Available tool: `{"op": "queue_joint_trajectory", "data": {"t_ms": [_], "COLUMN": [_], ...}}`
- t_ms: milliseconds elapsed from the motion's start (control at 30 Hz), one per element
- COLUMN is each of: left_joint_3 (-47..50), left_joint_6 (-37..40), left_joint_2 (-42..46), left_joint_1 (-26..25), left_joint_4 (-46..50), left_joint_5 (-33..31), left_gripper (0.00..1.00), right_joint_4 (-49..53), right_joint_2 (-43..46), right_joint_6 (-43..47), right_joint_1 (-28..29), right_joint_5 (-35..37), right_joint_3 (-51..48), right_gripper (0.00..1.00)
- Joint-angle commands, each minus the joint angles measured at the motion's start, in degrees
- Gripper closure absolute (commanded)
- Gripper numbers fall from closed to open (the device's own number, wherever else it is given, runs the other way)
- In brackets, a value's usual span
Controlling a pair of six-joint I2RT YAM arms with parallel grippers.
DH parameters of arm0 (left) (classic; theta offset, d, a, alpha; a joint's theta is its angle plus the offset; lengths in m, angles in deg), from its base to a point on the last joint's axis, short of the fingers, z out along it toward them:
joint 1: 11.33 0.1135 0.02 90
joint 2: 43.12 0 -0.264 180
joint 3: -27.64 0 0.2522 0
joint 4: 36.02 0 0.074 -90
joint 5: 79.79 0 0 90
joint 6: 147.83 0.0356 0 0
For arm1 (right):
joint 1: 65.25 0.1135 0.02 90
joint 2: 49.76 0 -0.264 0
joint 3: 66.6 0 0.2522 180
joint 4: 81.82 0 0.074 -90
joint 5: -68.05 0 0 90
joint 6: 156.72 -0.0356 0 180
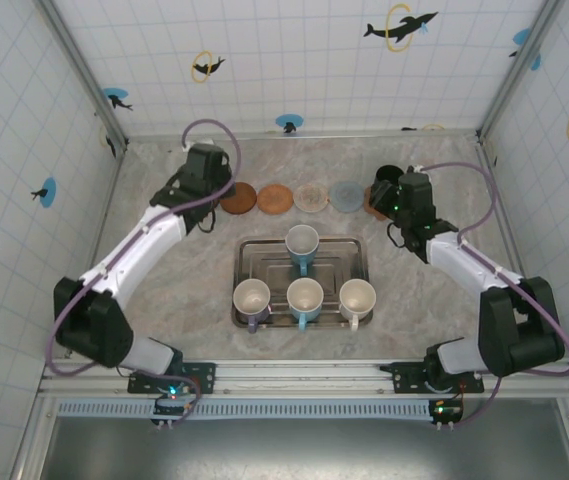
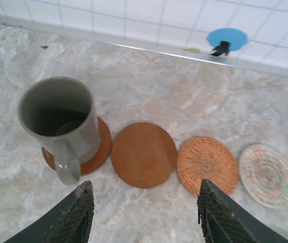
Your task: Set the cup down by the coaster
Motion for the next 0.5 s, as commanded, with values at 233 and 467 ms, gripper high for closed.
{"op": "queue_joint_trajectory", "data": {"t_ms": [233,467], "left_joint_3": [14.9,17.7], "left_joint_6": [1.1,4.2], "left_joint_2": [12.5,13.8], "left_joint_1": [-10.2,-11.6], "left_joint_4": [-16.0,-21.3], "left_joint_5": [-10.8,-9.9], "left_gripper": [0.44,0.43], "right_joint_4": [11.8,18.1], "right_joint_2": [3.0,3.3], "right_joint_6": [6.8,9.8], "right_joint_1": [4.5,8.1], "right_joint_5": [2.4,1.5], "right_joint_3": [10.7,14.6], "right_gripper": [0.39,0.38]}}
